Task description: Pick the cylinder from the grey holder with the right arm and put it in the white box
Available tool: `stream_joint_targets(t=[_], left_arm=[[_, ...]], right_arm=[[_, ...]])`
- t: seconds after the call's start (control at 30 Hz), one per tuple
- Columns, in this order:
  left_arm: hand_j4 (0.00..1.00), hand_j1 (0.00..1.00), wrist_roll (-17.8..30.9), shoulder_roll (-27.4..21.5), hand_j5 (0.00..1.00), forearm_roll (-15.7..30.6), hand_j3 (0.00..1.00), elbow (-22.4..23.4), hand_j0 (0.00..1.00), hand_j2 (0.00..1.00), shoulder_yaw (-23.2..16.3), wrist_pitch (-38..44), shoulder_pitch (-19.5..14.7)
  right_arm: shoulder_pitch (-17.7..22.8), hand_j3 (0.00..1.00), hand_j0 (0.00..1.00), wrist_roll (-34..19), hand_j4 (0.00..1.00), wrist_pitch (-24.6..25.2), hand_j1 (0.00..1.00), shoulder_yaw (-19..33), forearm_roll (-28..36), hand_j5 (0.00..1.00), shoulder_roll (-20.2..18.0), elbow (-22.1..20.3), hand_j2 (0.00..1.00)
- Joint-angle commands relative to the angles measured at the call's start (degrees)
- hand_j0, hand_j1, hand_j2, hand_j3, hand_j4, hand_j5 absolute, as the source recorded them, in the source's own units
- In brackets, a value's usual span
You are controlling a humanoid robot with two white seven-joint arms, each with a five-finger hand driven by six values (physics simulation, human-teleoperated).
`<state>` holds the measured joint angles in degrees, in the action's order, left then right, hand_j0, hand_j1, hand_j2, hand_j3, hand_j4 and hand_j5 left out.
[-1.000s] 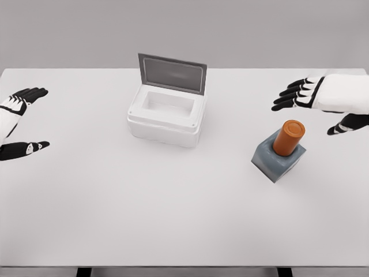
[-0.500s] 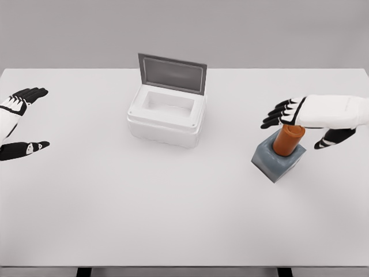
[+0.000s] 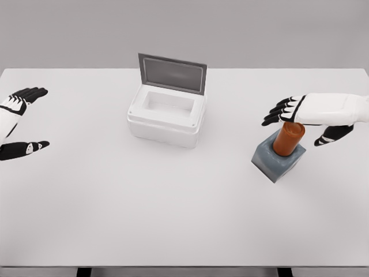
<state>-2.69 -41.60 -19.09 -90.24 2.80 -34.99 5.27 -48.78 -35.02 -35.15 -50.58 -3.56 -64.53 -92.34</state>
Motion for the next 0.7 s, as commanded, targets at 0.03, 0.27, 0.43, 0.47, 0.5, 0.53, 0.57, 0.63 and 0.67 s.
stream_joint_targets(t=[0.03,0.27,0.43,0.47,0.5,0.53,0.57,0.63,0.67], left_arm=[[1.00,1.00,0.0,-0.1,1.00,0.4,1.00,0.0,1.00,1.00,-0.1,0.0,-0.1],[1.00,1.00,0.0,-0.1,1.00,0.4,1.00,0.0,1.00,1.00,0.0,0.0,0.0],[1.00,1.00,0.0,-0.1,1.00,0.4,1.00,0.0,1.00,1.00,0.0,0.0,-0.1],[1.00,1.00,0.0,-0.1,1.00,0.4,1.00,0.0,1.00,1.00,0.0,0.0,-0.1],[1.00,1.00,0.0,-0.1,1.00,0.4,1.00,0.0,1.00,1.00,0.0,0.0,-0.1],[1.00,1.00,0.0,-0.1,1.00,0.4,1.00,0.0,1.00,1.00,0.0,0.0,-0.1],[1.00,1.00,0.0,-0.1,1.00,0.4,1.00,0.0,1.00,1.00,0.0,0.0,-0.1],[1.00,1.00,0.0,-0.1,1.00,0.4,1.00,0.0,1.00,1.00,0.0,0.0,-0.1],[1.00,1.00,0.0,-0.1,1.00,0.4,1.00,0.0,1.00,1.00,0.0,0.0,-0.1]], right_arm=[[0.0,0.99,0.99,0.0,0.99,0.1,0.99,-0.8,-0.5,0.99,0.5,0.2,0.99],[0.0,0.97,0.97,0.0,0.97,0.1,0.97,-2.5,-0.7,0.97,0.5,-0.4,0.97],[-0.4,0.66,0.66,0.0,0.66,0.1,0.66,-2.6,-0.6,0.66,0.4,-0.4,0.66],[-0.4,0.62,0.62,0.0,0.62,0.1,0.62,-2.5,-0.6,0.62,0.4,-0.3,0.62],[-0.4,0.57,0.57,0.0,0.57,0.1,0.57,-2.5,-0.6,0.57,0.4,-0.4,0.57],[-0.4,0.56,0.56,0.0,0.56,0.1,0.56,-2.5,-0.6,0.56,0.4,-0.3,0.56],[-0.4,0.56,0.56,0.0,0.56,0.1,0.56,-2.5,-0.6,0.56,0.4,-0.3,0.56],[-0.4,0.46,0.46,0.0,0.46,0.1,0.46,-2.5,-0.6,0.46,0.4,-0.3,0.46],[-0.4,0.45,0.45,0.0,0.45,0.1,0.45,-2.6,-0.6,0.45,0.5,-0.4,0.45]])
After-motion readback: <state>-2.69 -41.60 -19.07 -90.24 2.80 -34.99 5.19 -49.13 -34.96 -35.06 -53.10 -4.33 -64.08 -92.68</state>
